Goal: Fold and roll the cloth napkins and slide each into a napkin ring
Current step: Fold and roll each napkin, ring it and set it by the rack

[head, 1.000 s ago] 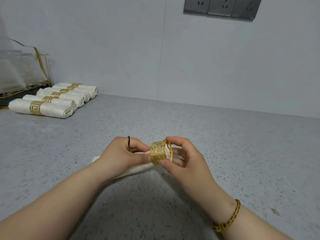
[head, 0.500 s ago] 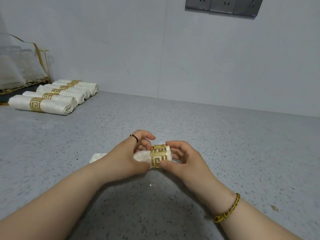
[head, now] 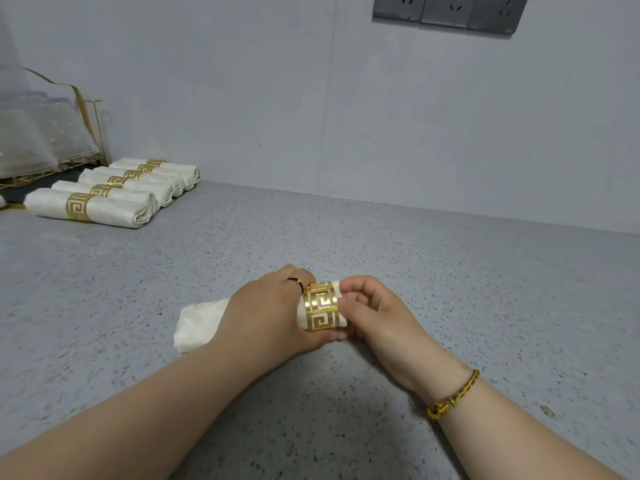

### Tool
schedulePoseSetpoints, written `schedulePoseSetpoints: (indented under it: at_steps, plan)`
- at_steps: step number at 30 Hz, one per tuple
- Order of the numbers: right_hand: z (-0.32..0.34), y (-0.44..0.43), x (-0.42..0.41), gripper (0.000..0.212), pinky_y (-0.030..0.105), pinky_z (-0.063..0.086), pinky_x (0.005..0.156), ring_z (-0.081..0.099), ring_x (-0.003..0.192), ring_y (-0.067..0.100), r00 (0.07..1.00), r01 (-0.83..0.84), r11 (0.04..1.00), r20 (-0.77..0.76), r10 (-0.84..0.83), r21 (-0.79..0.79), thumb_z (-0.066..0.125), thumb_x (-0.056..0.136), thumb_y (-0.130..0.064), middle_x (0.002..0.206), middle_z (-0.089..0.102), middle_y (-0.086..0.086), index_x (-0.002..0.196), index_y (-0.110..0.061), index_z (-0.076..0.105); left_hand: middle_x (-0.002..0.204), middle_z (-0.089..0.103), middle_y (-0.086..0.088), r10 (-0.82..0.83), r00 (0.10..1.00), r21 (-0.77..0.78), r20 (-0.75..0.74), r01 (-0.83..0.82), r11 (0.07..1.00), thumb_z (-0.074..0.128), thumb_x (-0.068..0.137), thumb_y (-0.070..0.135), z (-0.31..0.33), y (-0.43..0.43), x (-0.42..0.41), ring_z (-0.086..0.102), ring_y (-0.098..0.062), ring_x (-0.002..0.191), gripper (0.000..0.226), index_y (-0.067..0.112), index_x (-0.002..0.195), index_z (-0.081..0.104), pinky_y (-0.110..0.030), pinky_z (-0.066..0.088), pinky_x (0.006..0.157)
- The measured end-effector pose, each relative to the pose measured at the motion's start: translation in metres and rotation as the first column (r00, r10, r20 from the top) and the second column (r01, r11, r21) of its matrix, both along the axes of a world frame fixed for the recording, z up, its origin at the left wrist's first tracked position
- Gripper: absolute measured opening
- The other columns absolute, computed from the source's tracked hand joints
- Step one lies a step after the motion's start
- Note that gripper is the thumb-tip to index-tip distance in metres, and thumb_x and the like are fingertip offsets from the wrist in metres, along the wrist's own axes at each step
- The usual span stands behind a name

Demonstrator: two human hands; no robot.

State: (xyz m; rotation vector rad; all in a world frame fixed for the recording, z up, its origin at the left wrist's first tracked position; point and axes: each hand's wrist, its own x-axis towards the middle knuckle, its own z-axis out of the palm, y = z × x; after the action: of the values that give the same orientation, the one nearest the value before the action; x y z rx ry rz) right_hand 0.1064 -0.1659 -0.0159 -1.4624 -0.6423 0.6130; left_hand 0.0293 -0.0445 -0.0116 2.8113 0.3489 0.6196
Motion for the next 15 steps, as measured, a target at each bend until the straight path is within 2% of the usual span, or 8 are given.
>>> schedulePoseSetpoints:
  at_steps: [4, 7, 10, 15]
  plan:
    - [0.001, -0.001, 0.003, 0.02, 0.014, 0.043, 0.043, 0.049, 0.042, 0.003, 0.997, 0.004, 0.998, 0.075, 0.0, -0.057, 0.048, 0.085, 0.009, 0.061, 0.051, 0.005, 0.076, -0.009, 0.051, 0.106, 0.052, 0.014, 0.01, 1.0, 0.103, 0.005, -0.01, 0.995, 0.057, 0.067, 0.069, -0.002, -0.005, 0.002, 0.04, -0.002, 0.079, 0.059, 0.03, 0.111, 0.05, -0.007, 0.02, 0.055]
    - [0.002, -0.002, 0.005, 0.02, 0.015, 0.043, 0.043, 0.051, 0.042, 0.007, 1.0, 0.014, 1.0, 0.02, -0.013, -0.008, 0.048, 0.085, 0.011, 0.059, 0.053, 0.007, 0.076, -0.007, 0.051, 0.101, 0.052, 0.014, 0.014, 1.0, 0.075, 0.009, -0.014, 0.997, 0.059, 0.068, 0.066, 0.001, -0.006, 0.001, 0.041, -0.003, 0.077, 0.057, 0.03, 0.11, 0.051, -0.007, 0.02, 0.055]
    - [0.004, -0.004, 0.008, 0.022, 0.017, 0.043, 0.044, 0.051, 0.043, 0.008, 0.999, 0.02, 1.0, -0.028, -0.02, 0.011, 0.046, 0.085, 0.011, 0.057, 0.053, 0.005, 0.074, -0.007, 0.051, 0.091, 0.043, 0.016, 0.012, 1.0, 0.074, 0.001, -0.012, 0.997, 0.06, 0.069, 0.063, 0.005, -0.004, -0.002, 0.043, -0.004, 0.077, 0.053, 0.03, 0.109, 0.051, -0.006, 0.021, 0.056]
    - [0.008, -0.009, 0.014, 0.022, 0.017, 0.042, 0.042, 0.048, 0.052, 0.012, 0.994, 0.075, 0.997, -0.081, -0.073, 0.033, 0.042, 0.085, 0.011, 0.067, 0.05, 0.008, 0.073, -0.006, 0.05, 0.079, 0.038, 0.017, 0.029, 0.997, 0.073, -0.065, -0.024, 0.997, 0.06, 0.071, 0.059, 0.009, 0.003, -0.005, 0.044, -0.004, 0.076, 0.046, 0.034, 0.107, 0.048, -0.007, 0.024, 0.056]
